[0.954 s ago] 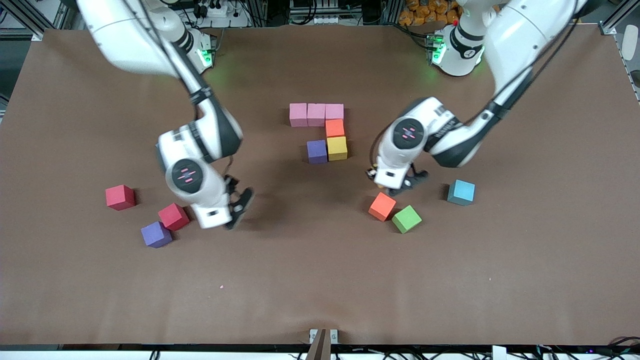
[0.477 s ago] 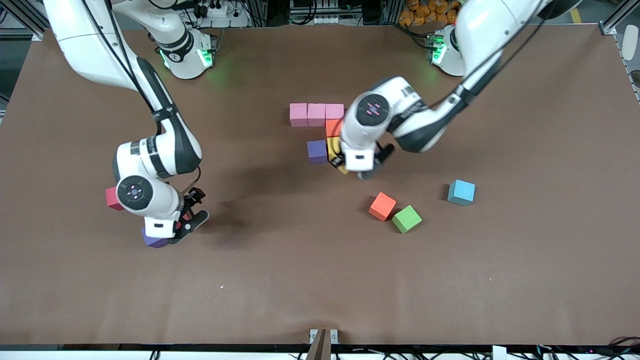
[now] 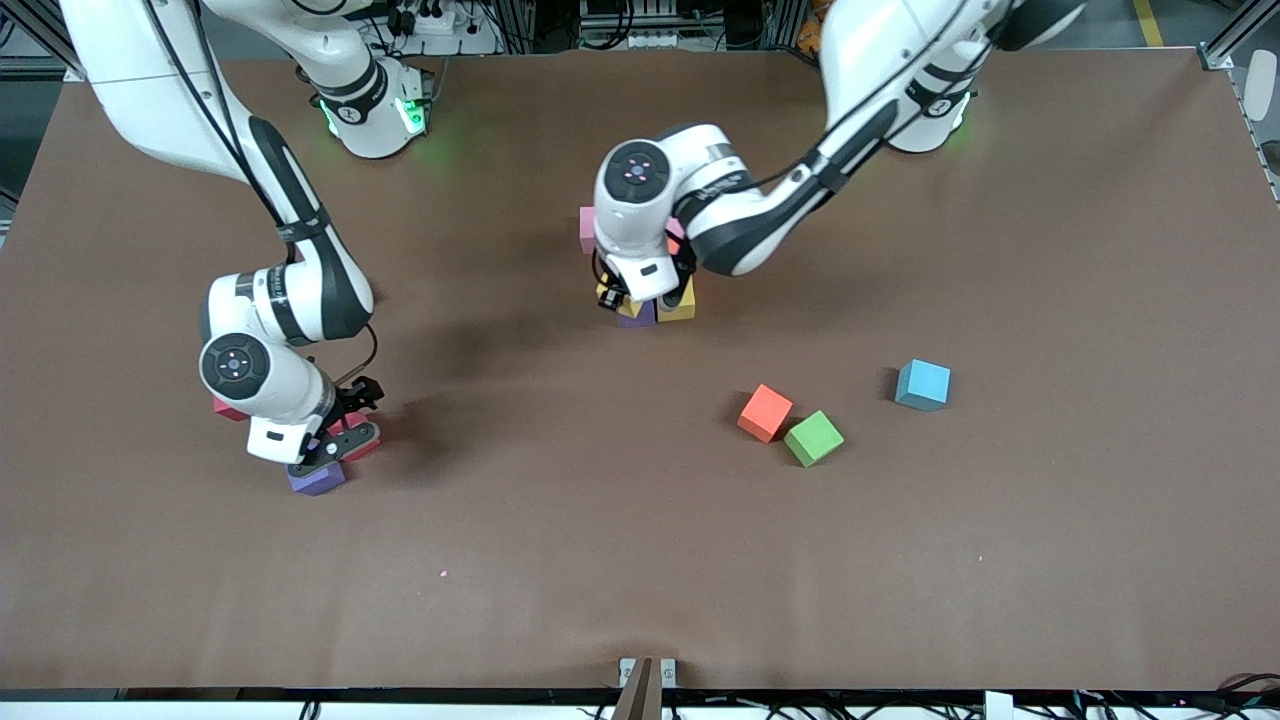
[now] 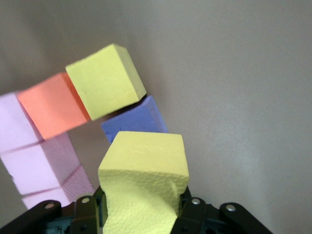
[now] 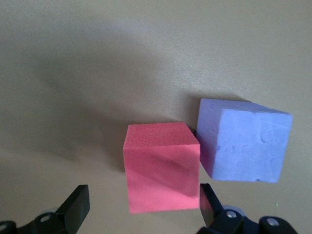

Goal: Form number 2 with 11 blocks

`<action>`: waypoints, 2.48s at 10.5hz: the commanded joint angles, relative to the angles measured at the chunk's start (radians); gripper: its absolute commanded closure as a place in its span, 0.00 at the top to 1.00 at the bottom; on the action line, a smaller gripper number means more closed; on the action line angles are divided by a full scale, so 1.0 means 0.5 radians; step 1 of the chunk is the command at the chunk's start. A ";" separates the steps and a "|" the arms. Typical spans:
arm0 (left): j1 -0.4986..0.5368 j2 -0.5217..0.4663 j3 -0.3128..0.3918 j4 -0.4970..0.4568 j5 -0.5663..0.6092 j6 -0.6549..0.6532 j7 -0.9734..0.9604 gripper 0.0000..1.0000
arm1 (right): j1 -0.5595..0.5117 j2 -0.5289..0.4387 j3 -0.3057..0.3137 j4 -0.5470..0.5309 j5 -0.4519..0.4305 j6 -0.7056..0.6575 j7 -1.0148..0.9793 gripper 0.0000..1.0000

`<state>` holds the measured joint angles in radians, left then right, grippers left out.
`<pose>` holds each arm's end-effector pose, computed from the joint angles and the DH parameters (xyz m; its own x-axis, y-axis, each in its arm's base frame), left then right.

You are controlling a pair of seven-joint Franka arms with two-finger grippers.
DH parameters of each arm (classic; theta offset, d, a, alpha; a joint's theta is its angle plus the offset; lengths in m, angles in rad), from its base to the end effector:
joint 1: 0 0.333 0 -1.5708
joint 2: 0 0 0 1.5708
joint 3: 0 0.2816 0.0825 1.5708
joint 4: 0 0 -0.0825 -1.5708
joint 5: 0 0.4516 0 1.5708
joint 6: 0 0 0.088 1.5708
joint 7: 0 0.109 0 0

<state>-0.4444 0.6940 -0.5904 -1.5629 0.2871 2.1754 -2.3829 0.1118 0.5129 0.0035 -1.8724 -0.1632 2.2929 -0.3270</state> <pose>0.4246 -0.6038 0.2282 0.2579 0.9589 -0.1181 0.9623 -0.2659 -0.0570 0.6538 0.0719 0.1496 0.8450 0.5191 -0.1282 0.5300 -0.8449 0.0725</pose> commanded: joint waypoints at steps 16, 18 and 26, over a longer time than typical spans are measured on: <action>-0.213 0.299 0.153 0.162 -0.022 0.368 -0.775 0.19 | -0.107 0.161 0.045 0.026 0.093 0.169 -0.159 1.00; -0.225 0.296 0.153 0.095 -0.022 0.413 -0.778 0.18 | -0.107 0.171 0.045 0.033 0.099 0.188 -0.159 0.91; -0.188 0.287 0.156 -0.028 0.070 0.472 -0.775 0.17 | -0.003 0.137 0.051 0.161 0.109 0.124 0.077 0.16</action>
<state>-0.5451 0.8483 -0.5155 -1.5496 0.2810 2.3939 -2.7180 0.0918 0.5857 0.0299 -1.7999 -0.1218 2.3741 -0.3336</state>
